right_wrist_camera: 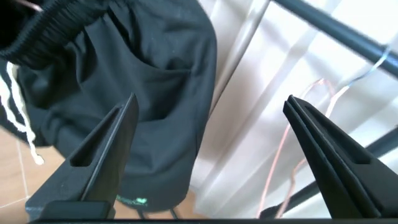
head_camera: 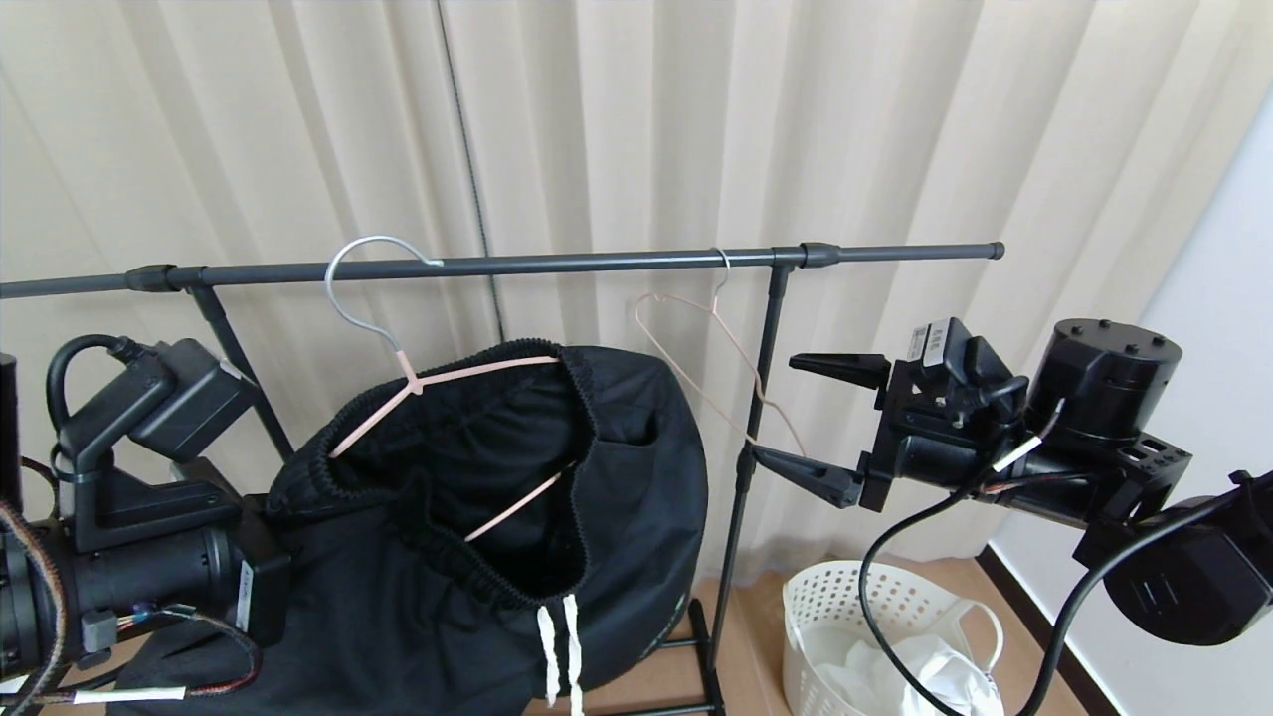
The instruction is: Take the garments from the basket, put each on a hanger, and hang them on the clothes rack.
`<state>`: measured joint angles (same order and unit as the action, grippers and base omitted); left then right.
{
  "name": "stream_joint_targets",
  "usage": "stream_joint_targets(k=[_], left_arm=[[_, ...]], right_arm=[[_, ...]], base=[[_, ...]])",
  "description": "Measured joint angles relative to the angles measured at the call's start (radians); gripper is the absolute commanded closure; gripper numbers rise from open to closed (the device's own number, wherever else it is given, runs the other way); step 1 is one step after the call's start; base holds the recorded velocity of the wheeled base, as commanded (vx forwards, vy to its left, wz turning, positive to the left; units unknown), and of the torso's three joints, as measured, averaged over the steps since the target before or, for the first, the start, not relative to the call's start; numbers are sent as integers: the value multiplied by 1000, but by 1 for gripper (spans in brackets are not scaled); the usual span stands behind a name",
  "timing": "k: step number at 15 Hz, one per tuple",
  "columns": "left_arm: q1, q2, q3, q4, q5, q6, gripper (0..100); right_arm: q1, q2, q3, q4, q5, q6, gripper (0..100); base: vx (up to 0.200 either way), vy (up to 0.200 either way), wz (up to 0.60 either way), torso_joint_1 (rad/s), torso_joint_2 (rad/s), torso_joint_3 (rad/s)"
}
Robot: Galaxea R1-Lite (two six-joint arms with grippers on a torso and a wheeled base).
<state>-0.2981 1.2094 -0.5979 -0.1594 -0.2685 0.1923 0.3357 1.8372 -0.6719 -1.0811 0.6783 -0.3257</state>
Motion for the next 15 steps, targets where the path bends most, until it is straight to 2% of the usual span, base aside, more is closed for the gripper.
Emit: stream_joint_targets(k=[5, 10, 15], left_arm=[[37, 86, -39, 0, 43, -71, 100], [76, 235, -159, -2, 59, -160, 100], [114, 362, -247, -36, 62, -168, 100]], right_arm=[[1, -30, 1, 3, -13, 1, 0], [1, -36, -1, 4, -19, 0, 0], [-1, -33, -10, 5, -20, 0, 0]], base=[[0, 0, 0, 0, 0, 0], [0, 0, 0, 0, 0, 0], [0, 0, 0, 0, 0, 0]])
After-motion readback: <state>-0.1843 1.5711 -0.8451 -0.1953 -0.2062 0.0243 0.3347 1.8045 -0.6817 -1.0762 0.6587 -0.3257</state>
